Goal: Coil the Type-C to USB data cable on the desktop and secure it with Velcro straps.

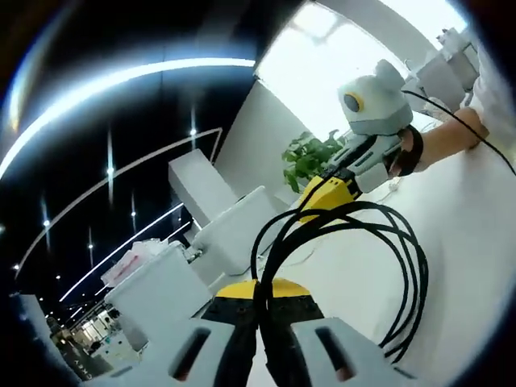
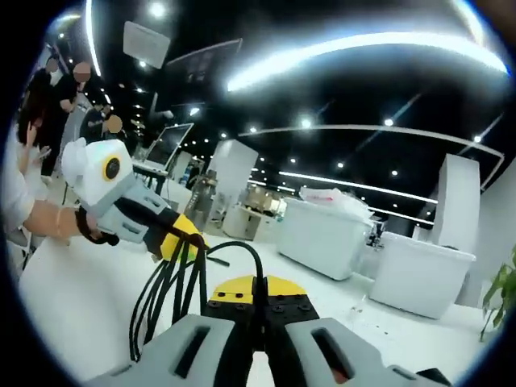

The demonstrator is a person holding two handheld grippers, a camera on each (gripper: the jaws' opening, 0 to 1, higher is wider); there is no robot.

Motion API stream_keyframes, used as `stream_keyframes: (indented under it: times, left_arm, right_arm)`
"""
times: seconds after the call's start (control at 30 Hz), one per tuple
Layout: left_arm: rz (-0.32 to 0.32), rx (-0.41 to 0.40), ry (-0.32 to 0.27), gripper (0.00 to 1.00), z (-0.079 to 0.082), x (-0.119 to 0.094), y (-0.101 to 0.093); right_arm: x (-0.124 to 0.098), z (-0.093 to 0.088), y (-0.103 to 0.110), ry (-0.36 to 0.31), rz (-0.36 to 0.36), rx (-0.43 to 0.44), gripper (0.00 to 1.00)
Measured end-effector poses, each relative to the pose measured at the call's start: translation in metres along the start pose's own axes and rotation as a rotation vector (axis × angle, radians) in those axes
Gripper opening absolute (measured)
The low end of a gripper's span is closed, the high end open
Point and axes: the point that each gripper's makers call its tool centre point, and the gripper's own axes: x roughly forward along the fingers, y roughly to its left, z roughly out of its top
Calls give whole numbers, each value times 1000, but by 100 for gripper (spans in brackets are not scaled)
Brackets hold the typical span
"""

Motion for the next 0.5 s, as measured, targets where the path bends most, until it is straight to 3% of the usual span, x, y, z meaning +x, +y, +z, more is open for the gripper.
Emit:
stream_keyframes:
  times: [0.3, 0.5]
  left_arm:
    - [70, 69, 3, 4, -6, 1, 9]
    - [87, 101, -6, 5, -6, 1, 10]
  right_arm:
    - [-2, 6, 16, -31, 79, 45, 1]
    - [-6, 17, 34, -74, 195, 49, 1]
